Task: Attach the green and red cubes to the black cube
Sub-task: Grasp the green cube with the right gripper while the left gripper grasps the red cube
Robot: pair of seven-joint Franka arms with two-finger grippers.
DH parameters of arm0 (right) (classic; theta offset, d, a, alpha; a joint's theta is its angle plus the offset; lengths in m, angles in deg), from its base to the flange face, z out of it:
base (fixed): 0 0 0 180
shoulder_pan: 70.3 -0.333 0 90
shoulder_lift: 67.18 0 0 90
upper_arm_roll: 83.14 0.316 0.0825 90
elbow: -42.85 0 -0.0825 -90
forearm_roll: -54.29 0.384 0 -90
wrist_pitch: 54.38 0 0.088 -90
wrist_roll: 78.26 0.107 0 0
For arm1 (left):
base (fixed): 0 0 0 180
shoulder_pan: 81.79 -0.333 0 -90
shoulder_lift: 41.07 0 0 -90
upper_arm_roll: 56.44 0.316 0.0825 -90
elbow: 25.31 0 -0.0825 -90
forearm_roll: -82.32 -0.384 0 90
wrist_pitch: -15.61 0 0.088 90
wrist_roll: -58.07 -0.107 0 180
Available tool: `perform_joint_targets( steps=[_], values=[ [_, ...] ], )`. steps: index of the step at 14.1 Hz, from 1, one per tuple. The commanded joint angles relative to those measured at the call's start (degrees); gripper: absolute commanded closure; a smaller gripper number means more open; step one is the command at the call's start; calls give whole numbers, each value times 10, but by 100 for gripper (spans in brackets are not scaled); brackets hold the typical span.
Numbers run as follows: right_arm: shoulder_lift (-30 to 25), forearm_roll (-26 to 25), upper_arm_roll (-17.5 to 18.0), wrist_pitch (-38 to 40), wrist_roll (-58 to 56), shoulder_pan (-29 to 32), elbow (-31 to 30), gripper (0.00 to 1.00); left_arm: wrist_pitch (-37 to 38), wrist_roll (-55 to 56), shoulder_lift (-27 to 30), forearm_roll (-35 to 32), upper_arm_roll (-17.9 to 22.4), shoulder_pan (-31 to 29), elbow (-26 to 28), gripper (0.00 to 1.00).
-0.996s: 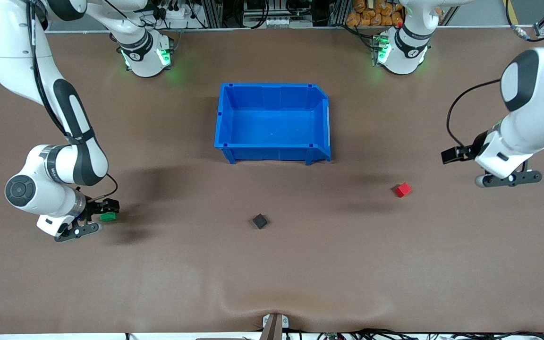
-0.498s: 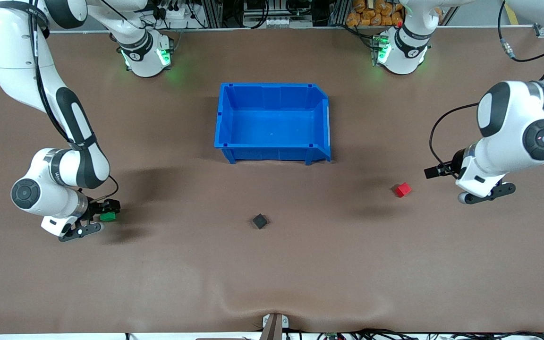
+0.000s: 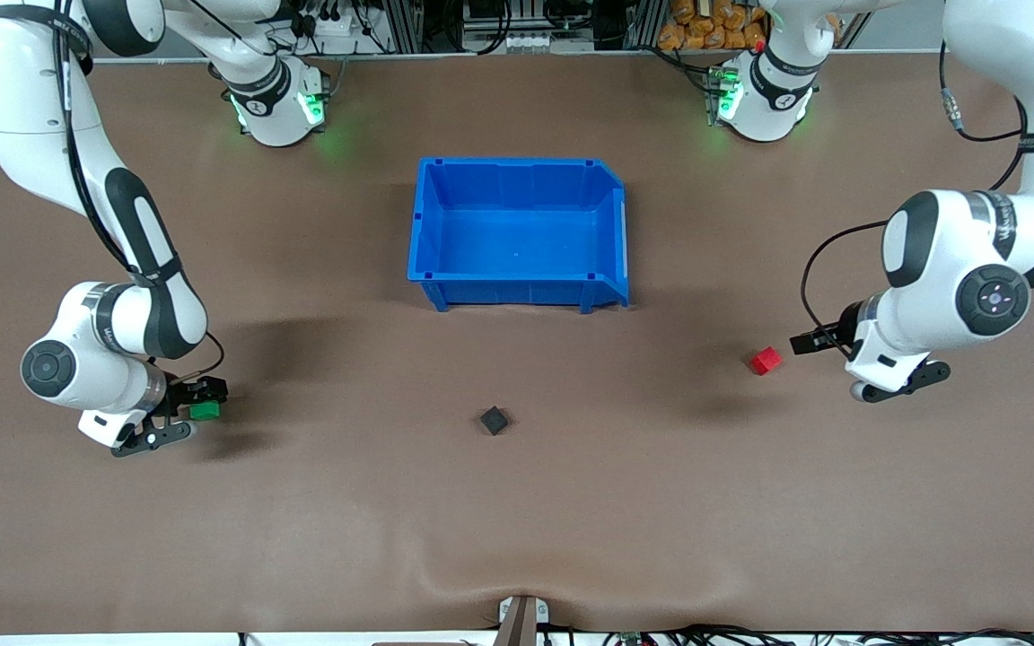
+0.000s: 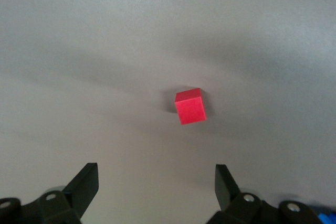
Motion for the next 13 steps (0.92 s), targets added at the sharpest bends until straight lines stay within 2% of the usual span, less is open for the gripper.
perform_joint_targets(
  steps=[1,2,5,6,7,9,11,13],
  values=[
    [2,-1,7,-3,-6,9,1,23,-17,40,-18,12,-2,-2,4,10],
    [2,-1,7,-4,-6,9,1,24,-21,47,-25,12,-2,-2,4,14],
    [2,-1,7,-4,-6,9,1,25,-40,62,-45,15,-2,-3,4,14],
    [2,-1,7,-4,-6,9,1,29,-47,63,-50,15,-2,-3,5,22],
    [2,-1,7,-4,-6,9,2,37,-49,63,-52,15,-2,-5,4,28],
    [2,-1,7,-4,-6,7,2,60,-66,72,-64,16,-2,-2,5,34],
    [2,-1,7,-4,-6,5,3,83,-78,104,-76,16,-2,-1,3,36],
    [1,-1,9,-1,-7,-2,4,97,-102,106,-88,16,-1,-1,3,35]
  ],
)
